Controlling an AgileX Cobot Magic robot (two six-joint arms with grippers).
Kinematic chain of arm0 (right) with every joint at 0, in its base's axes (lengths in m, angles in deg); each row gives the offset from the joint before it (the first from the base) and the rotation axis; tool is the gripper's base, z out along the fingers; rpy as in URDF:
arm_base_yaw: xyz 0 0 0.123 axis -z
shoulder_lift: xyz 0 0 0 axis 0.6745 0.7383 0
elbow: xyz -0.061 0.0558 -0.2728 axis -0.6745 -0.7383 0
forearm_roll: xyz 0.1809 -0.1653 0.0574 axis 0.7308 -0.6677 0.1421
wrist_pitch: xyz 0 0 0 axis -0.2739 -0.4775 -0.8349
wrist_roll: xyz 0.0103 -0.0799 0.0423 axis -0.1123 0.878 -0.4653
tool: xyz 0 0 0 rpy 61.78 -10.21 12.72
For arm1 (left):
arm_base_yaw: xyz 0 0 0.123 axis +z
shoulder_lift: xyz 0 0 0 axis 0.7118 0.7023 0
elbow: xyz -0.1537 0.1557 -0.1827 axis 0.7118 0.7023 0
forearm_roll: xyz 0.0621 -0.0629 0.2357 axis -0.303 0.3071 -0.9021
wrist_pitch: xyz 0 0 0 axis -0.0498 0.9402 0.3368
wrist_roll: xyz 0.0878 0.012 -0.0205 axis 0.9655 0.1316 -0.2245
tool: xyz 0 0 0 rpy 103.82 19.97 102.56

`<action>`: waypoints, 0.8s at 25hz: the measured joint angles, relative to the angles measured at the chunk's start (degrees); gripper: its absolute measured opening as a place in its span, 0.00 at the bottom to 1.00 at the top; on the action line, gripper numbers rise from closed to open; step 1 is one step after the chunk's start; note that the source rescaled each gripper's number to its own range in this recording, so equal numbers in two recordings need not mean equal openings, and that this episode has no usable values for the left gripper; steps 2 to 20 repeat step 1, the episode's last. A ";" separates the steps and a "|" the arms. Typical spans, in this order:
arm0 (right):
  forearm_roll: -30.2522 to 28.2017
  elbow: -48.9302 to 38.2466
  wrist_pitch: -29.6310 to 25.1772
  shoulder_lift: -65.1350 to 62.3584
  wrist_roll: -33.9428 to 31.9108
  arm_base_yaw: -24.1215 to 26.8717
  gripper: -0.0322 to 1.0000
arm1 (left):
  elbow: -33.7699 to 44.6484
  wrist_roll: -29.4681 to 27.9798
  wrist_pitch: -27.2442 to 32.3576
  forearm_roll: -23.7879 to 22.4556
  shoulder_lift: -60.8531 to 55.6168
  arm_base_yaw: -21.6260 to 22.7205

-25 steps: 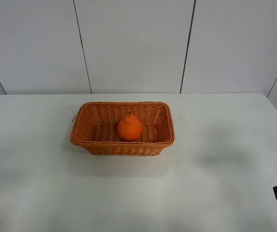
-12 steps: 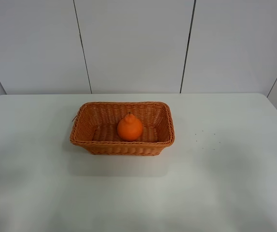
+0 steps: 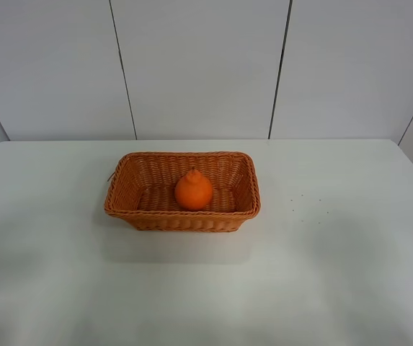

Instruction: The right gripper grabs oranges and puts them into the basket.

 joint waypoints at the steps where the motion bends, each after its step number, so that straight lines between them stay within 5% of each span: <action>1: 0.00 0.00 0.00 0.00 0.00 0.00 1.00 | 0.00 0.00 0.00 0.00 0.00 0.00; 20: 0.00 0.00 0.00 0.00 0.00 0.00 1.00 | 0.00 0.00 0.00 0.00 0.00 0.00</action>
